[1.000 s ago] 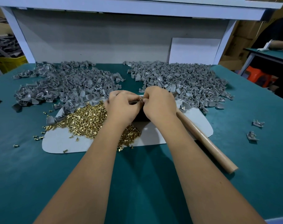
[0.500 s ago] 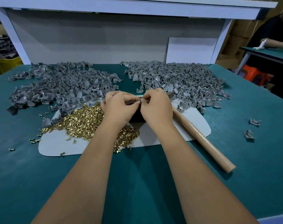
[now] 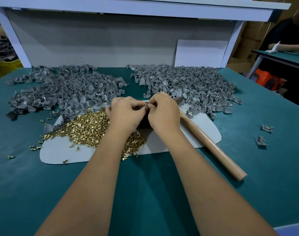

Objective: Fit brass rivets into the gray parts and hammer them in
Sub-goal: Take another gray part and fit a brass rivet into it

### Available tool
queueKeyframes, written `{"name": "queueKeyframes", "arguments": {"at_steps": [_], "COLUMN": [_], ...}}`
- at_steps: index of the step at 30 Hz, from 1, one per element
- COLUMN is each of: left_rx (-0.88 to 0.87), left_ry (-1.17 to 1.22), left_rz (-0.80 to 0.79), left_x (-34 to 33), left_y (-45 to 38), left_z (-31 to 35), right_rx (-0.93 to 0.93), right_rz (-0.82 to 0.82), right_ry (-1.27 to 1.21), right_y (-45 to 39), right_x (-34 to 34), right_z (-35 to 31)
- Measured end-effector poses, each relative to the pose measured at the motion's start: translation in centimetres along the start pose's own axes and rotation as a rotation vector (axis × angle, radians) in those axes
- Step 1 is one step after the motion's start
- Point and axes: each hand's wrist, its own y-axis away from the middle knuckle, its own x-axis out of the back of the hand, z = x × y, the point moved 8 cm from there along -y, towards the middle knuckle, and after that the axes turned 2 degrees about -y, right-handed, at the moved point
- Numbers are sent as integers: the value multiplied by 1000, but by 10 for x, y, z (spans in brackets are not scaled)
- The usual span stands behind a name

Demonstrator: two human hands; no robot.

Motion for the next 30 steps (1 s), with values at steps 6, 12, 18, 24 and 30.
{"name": "queueKeyframes", "arguments": {"at_steps": [6, 12, 18, 24, 30], "left_rx": [7, 33, 94, 105, 38], "left_ry": [23, 69, 91, 132, -1], "left_rz": [-15, -51, -90, -97, -72], "left_x": [0, -2, -5, -8, -4], "left_y": [0, 0, -1, -2, -5], "left_z": [1, -3, -9, -12, -6], "right_rx": [-48, -19, -186, -174, -61], "right_rz": [-51, -74, -41, -76, -89], "right_ry": [-27, -150, -437, -416, -236], "right_y": [-7, -2, -5, -4, -5], "right_x": [-1, 0, 5, 0, -1], "right_z": [5, 11, 24, 21, 15]}}
